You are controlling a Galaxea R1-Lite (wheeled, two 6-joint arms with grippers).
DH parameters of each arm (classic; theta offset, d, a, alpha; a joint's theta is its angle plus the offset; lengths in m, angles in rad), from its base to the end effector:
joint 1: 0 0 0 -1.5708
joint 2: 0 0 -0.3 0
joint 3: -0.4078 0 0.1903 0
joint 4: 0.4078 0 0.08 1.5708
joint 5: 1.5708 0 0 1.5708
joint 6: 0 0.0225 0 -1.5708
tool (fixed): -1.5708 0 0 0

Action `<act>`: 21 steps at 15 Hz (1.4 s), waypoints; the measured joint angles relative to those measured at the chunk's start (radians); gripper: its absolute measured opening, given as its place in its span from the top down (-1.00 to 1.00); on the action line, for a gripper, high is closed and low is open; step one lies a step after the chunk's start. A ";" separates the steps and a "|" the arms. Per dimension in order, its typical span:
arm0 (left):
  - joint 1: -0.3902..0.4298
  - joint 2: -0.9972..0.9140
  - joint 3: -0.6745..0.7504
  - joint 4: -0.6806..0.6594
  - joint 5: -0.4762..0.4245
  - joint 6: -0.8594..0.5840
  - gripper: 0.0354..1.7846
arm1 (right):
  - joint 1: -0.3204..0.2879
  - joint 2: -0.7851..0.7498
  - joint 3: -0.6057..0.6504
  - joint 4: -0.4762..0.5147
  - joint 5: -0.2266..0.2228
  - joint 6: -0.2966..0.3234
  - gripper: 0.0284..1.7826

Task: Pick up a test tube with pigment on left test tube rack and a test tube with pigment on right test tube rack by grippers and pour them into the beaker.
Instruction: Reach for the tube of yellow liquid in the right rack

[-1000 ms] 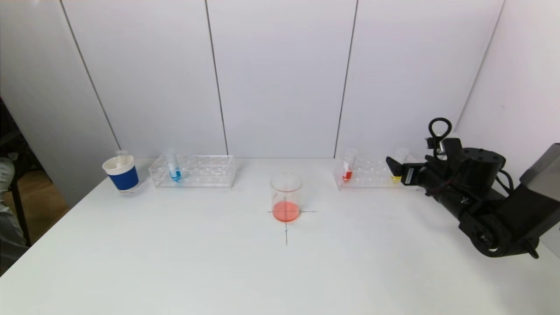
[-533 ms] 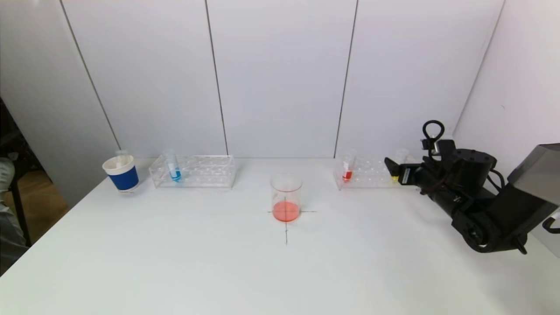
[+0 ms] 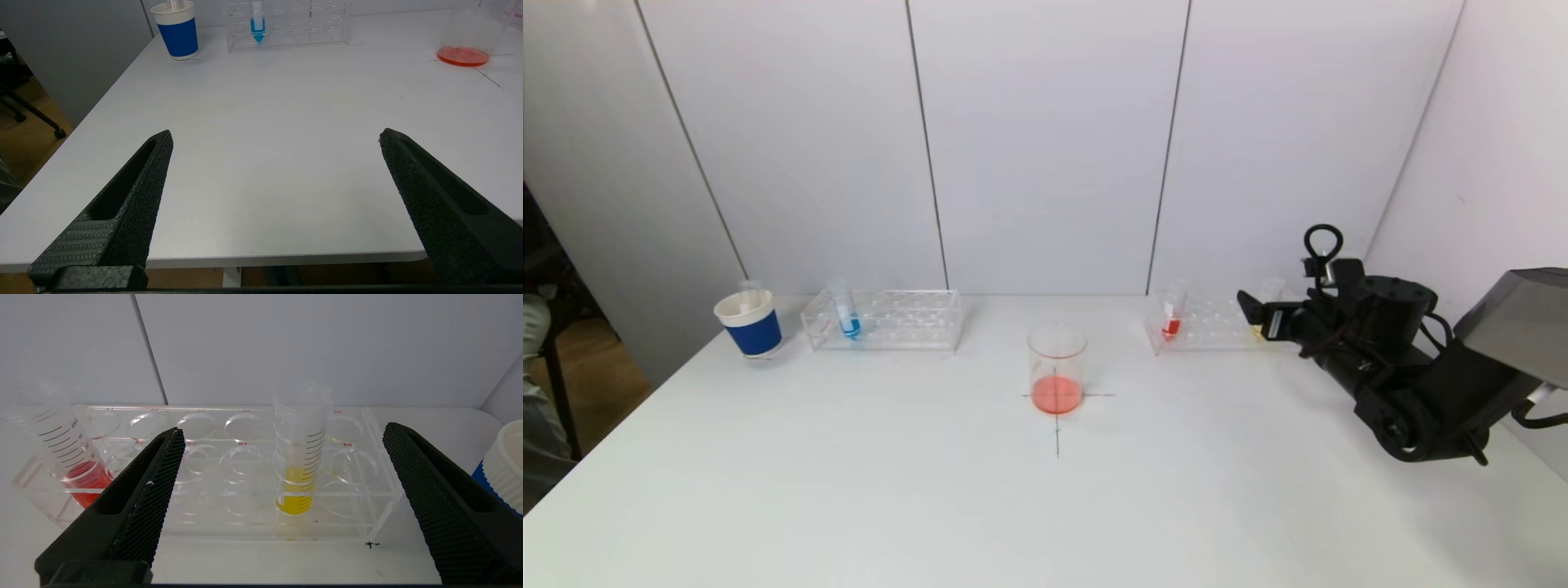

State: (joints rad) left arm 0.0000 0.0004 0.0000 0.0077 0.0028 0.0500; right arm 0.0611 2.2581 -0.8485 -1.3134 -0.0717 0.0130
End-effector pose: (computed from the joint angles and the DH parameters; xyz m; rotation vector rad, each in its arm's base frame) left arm -0.0228 0.0001 0.0747 0.0500 0.0082 0.0026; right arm 0.3942 0.0225 0.0617 0.0066 0.0959 -0.0112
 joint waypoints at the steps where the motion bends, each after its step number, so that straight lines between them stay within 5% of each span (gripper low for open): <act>1: 0.001 0.000 0.000 0.000 0.000 0.000 -0.98 | 0.000 0.007 -0.012 0.000 0.000 0.000 -0.98; 21: 0.001 0.000 0.000 0.000 0.000 0.000 -0.98 | -0.023 0.159 -0.199 0.009 -0.028 -0.034 -0.98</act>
State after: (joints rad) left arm 0.0009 0.0009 0.0000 0.0081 0.0028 0.0504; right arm 0.0379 2.4174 -1.0472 -1.3043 -0.0994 -0.0211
